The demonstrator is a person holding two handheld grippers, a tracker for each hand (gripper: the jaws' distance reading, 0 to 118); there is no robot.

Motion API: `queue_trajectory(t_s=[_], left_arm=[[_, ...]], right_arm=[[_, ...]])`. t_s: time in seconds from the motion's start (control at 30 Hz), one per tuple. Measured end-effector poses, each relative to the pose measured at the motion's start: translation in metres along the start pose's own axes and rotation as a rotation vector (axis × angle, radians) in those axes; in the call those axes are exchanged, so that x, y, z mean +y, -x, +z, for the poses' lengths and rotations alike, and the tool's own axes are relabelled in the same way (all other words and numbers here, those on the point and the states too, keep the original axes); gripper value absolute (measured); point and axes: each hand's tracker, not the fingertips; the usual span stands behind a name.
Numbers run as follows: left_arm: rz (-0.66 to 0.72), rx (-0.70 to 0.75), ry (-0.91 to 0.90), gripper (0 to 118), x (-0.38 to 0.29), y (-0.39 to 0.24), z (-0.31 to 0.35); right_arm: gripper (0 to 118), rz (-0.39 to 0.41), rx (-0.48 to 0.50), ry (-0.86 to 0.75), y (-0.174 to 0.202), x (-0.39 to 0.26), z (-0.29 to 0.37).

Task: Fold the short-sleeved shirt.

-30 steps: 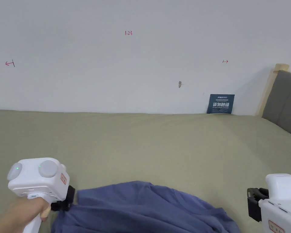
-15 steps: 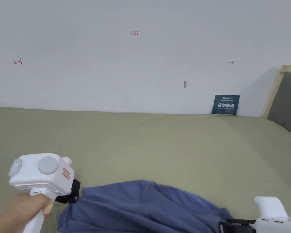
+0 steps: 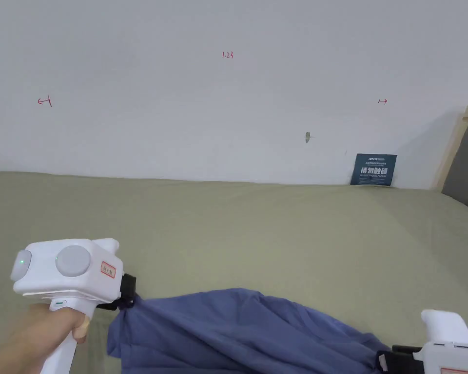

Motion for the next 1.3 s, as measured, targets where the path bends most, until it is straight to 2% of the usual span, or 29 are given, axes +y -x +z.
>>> queue_trajectory(t_s=[0.2, 0.33, 0.5, 0.83, 1.07, 1.3], left_arm=[[-0.018, 0.004, -0.139, 2, 0.022, -0.003, 0.05], [0.009, 0.01, -0.246, 2, 0.039, 0.002, 0.084], [0.011, 0.03, -0.298, 2, 0.06, 0.01, 0.115], [-0.009, 0.108, -0.384, 2, 0.109, 0.02, 0.155], [-0.029, 0.168, -0.463, 2, 0.147, 0.02, 0.178], [-0.015, 0.226, -0.516, 2, 0.169, 0.028, 0.175]], right_arm=[[4, -0.012, -0.009, -0.118, 0.008, 0.028, 0.017], [4, -0.001, -0.011, -0.167, 0.018, 0.055, 0.022], [4, 0.025, -0.005, -0.227, 0.034, 0.097, 0.024], [4, 0.113, -0.031, -0.323, 0.078, 0.195, 0.026], [4, 0.114, -0.043, -0.378, 0.097, 0.262, 0.014], [4, 0.129, -0.09, -0.413, 0.1, 0.301, -0.005]])
